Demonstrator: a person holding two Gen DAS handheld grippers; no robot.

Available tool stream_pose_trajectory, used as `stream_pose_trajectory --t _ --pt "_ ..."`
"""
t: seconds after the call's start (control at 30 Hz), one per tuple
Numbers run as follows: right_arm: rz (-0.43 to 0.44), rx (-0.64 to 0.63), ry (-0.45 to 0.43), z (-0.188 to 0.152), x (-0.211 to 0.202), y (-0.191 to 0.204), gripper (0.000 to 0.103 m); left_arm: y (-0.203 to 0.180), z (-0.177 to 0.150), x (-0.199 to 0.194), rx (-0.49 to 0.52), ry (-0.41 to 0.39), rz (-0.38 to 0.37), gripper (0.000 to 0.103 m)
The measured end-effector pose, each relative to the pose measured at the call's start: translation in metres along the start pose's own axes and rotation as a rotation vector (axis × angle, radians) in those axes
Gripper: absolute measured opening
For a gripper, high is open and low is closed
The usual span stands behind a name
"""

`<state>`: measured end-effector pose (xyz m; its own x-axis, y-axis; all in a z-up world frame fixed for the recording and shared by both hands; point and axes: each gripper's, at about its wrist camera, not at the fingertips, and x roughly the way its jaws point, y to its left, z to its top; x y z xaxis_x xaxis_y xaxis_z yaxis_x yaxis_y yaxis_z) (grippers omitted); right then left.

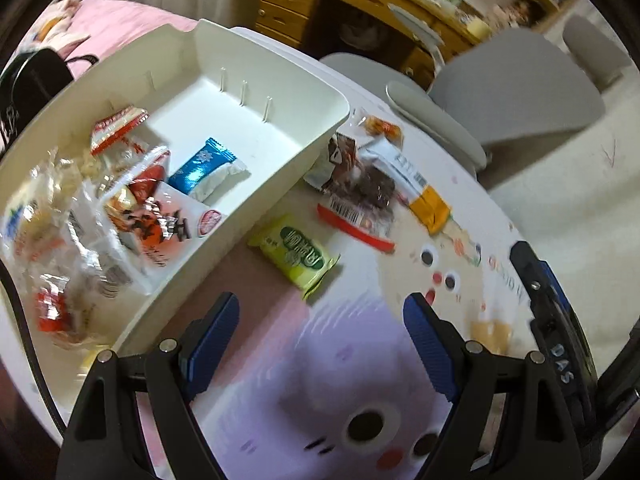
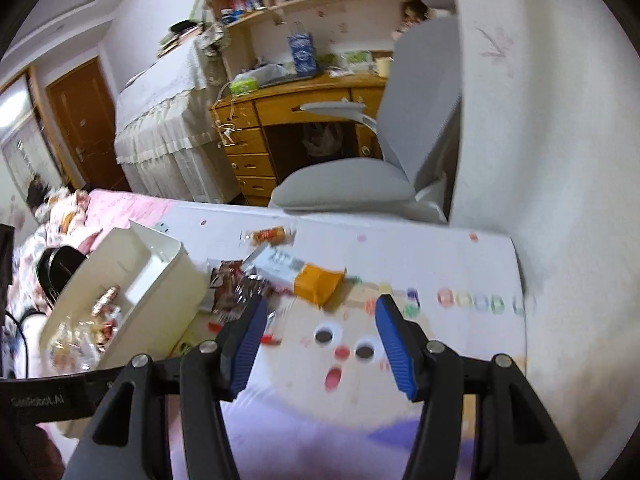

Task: Organize snacks
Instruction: 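Move both tools from the tray toward the green packet and chocolate bar, then grasp the green packet with the left tool while the right tool grasps the white-orange bar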

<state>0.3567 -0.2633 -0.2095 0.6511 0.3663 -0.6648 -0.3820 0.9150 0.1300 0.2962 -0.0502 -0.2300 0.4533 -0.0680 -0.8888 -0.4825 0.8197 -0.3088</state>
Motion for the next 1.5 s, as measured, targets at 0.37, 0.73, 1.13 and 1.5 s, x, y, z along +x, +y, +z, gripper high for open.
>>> stream_pose_trajectory --t 0.37,0.73,1.13,1.5 --pt "0.003 -0.272 -0.024 -0.005 0.072 0.022 0.058 0.008 -0.001 0.051 -0.122 -0.093 0.061 0.083" --pt "-0.049 -0.463 0.031 -0.012 0.117 0.029 0.058 0.004 0.005 0.076 -0.23 -0.11 0.1 0.083" --pt "-0.03 -0.562 0.067 -0.014 0.139 0.036 0.059 0.01 0.014 0.087 -0.303 -0.129 0.2 0.068" --pt "0.02 -0.614 0.114 -0.001 0.151 0.045 0.062 0.012 0.014 0.095 -0.281 -0.097 0.191 0.039"
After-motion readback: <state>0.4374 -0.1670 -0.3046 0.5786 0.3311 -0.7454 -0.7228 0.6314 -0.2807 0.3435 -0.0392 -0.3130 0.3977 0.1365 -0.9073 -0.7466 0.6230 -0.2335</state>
